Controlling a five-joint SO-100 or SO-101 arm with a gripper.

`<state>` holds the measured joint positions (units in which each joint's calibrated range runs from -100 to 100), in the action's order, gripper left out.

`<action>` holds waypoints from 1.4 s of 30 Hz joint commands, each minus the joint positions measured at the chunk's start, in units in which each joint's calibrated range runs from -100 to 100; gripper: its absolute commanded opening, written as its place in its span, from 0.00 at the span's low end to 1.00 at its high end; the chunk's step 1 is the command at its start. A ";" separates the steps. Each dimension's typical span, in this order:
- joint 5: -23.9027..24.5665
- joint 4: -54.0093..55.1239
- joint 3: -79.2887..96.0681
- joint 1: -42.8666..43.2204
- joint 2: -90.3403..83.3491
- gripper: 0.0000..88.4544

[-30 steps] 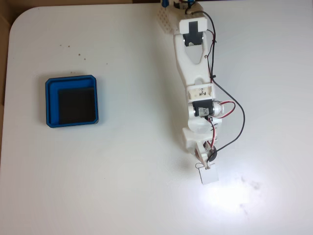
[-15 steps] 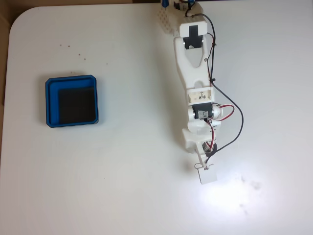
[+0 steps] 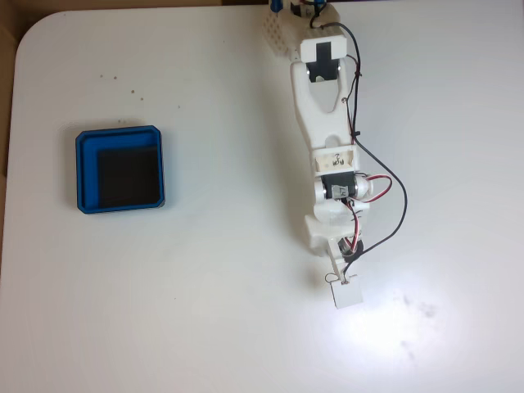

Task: Pick the red roll and drop it in the blue box

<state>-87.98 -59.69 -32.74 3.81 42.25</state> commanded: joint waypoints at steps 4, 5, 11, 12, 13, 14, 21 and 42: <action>-0.37 -0.21 -4.10 -0.44 -1.12 0.19; -0.37 -0.38 -4.10 -0.44 -1.20 0.18; -0.37 -0.30 -4.10 -0.34 -1.45 0.00; -0.28 -0.30 -4.10 -0.34 -1.45 0.00; -0.28 -0.38 -4.10 -0.44 -1.45 0.00; -0.28 -0.38 -4.10 -0.44 -1.37 0.00; -0.37 -0.63 -4.10 -0.54 -2.95 0.01; -0.37 -25.54 -3.56 -15.49 -25.45 0.01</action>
<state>-87.98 -83.42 -32.74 -7.37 22.18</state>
